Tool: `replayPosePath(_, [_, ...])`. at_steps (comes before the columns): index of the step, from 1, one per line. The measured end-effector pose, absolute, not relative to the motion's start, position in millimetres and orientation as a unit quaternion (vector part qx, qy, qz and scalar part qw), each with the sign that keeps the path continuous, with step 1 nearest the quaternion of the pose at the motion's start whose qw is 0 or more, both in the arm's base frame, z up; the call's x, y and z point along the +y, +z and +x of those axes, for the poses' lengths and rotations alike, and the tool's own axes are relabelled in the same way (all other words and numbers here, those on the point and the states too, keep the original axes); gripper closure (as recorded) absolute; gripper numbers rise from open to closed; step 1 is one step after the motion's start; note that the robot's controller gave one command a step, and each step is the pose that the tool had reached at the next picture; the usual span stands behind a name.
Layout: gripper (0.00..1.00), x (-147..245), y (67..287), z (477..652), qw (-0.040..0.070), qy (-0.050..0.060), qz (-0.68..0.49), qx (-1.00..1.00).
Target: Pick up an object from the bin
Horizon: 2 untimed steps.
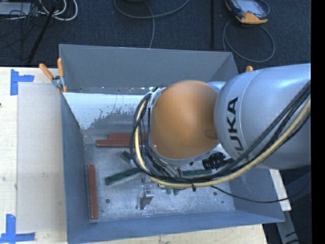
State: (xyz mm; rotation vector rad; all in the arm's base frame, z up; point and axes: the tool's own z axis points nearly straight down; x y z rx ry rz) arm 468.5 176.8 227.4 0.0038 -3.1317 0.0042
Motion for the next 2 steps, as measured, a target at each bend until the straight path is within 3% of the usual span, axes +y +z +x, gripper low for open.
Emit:
replayPosePath(1, [0.0, 176, 231, 470.3, 0.001, 0.0, 0.0, -1.0])
replayPosePath(2, [0.0, 193, 185, 504.7, -0.004, -0.001, -0.016, -1.0])
